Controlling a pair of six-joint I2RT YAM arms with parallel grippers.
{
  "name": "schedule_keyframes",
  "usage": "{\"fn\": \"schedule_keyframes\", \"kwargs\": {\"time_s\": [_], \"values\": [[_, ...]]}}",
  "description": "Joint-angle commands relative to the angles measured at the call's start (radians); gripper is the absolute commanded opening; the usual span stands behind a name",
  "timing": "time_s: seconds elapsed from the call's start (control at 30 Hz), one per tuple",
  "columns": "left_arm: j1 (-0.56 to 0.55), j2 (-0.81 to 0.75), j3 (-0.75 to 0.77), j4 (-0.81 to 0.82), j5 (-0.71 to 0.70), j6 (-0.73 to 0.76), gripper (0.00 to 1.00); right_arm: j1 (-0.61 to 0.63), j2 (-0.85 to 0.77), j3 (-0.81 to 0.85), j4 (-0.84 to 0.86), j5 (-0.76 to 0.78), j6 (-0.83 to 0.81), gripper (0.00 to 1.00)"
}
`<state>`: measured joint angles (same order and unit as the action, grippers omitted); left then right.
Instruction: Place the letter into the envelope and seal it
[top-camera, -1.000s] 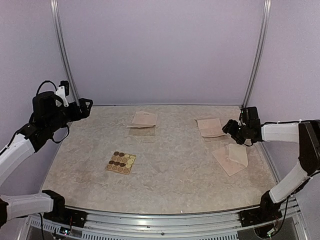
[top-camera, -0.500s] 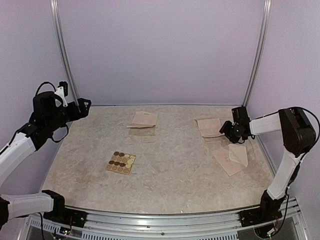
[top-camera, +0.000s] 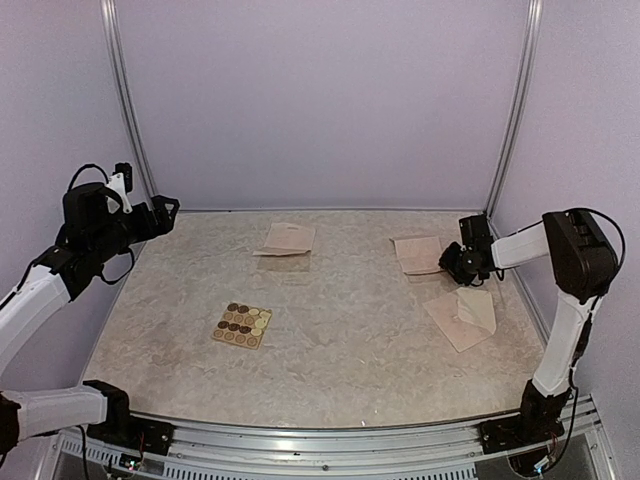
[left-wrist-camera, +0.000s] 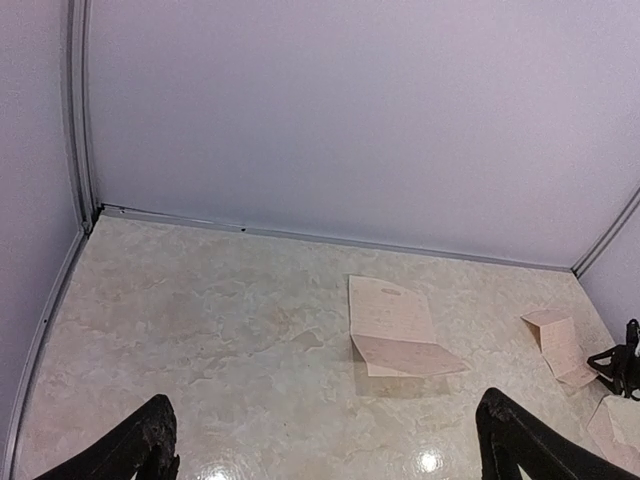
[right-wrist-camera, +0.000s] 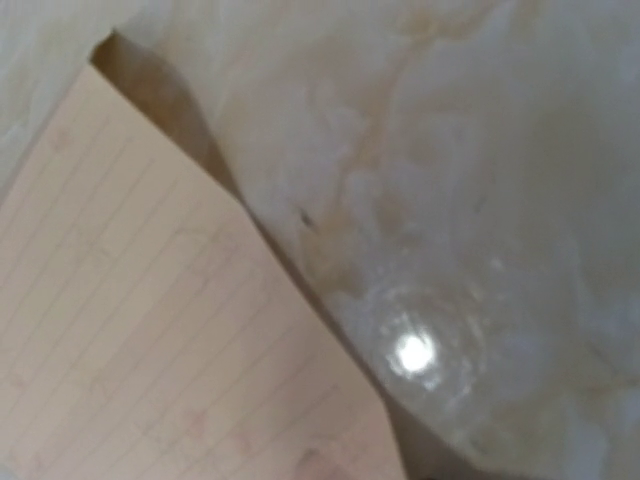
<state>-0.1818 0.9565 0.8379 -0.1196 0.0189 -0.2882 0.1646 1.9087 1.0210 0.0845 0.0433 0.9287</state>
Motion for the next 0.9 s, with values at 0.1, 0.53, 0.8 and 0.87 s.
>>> {"fn": "schedule_keyframes", "kwargs": {"time_s": [0.1,0.53,0.8,0.87], "values": [[0.011,-0.010,-0.006,0.023,0.009,-0.008,0.99,-0.017,0.036,0.002,0.078,-0.041,0.056,0.15],[-0.054,0.010,-0.006,0.009,-0.014,0.052,0.99,-0.027,-0.357,-0.095,0.017,-0.199,-0.243,0.00],[-0.248,0.024,-0.051,0.017,-0.081,-0.083,0.99,0.123,-0.600,-0.055,-0.323,-0.294,-0.493,0.00],[-0.301,-0.001,-0.119,0.079,-0.079,-0.179,0.99,0.182,-0.653,-0.062,-0.358,-0.340,-0.515,0.00]]}}
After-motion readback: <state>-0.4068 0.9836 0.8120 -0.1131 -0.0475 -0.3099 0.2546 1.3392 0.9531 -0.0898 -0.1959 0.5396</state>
